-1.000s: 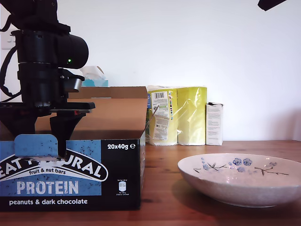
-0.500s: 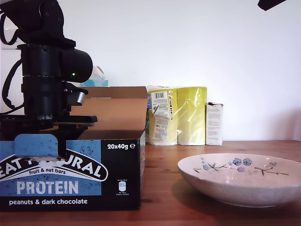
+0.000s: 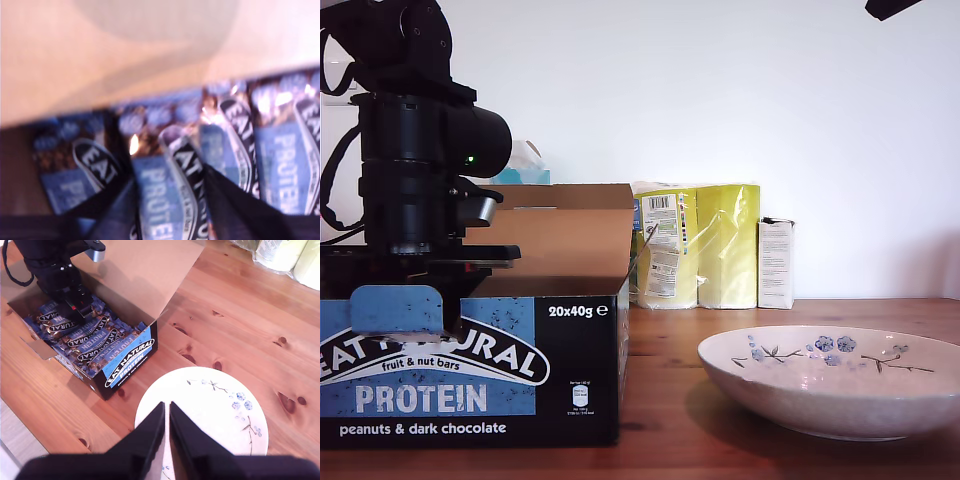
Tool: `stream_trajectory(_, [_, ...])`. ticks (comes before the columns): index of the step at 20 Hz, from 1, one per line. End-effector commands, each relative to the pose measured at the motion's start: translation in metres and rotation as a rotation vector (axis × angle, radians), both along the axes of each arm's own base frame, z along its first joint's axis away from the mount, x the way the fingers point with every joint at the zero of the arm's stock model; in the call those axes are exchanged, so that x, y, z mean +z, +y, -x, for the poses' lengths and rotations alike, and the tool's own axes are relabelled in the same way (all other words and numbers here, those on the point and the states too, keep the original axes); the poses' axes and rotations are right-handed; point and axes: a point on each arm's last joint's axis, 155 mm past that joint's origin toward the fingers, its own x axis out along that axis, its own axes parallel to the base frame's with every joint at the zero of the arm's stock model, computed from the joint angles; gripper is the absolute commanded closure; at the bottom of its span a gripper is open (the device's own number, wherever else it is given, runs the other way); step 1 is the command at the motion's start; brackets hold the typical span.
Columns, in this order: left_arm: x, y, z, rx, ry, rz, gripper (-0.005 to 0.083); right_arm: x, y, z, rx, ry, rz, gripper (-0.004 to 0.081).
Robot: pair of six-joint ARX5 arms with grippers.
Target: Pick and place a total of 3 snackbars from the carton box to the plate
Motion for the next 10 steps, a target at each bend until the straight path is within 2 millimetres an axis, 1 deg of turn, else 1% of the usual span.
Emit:
stream_trajectory(1, [-0.010, -0.001, 0.006, -0.008, 0.034, -0.008, 0.0572, 0.009, 0.002, -0.001, 0.008, -0.022, -0.014, 0.0783])
stream_trajectory(2, [-0.010, -0.001, 0.004, -0.013, 0.028, -0.005, 0.0589, 0.009, 0.002, -0.001, 0.010, -0.023, -0.013, 0.0783])
stream_trajectory(4, [-0.009, -0.004, 0.001, -0.013, 0.015, 0.006, 0.0594, 0.008, 0.002, 0.000, 0.011, -0.021, -0.008, 0.0783])
stream_trajectory(6, [-0.001, -0.007, 0.001, -0.014, 0.024, 0.020, 0.0594, 0.006, 0.000, 0.000, 0.006, -0.015, 0.001, 0.0783])
stream_trajectory(8, [0.016, -0.013, -0.001, -0.022, 0.007, 0.040, 0.0594, 0.006, -0.001, 0.001, 0.006, -0.015, 0.002, 0.0783])
stream_trajectory(10, [0.037, -0.019, -0.004, -0.034, -0.048, 0.066, 0.0594, 0.009, -0.002, 0.002, 0.004, -0.027, -0.006, 0.0783])
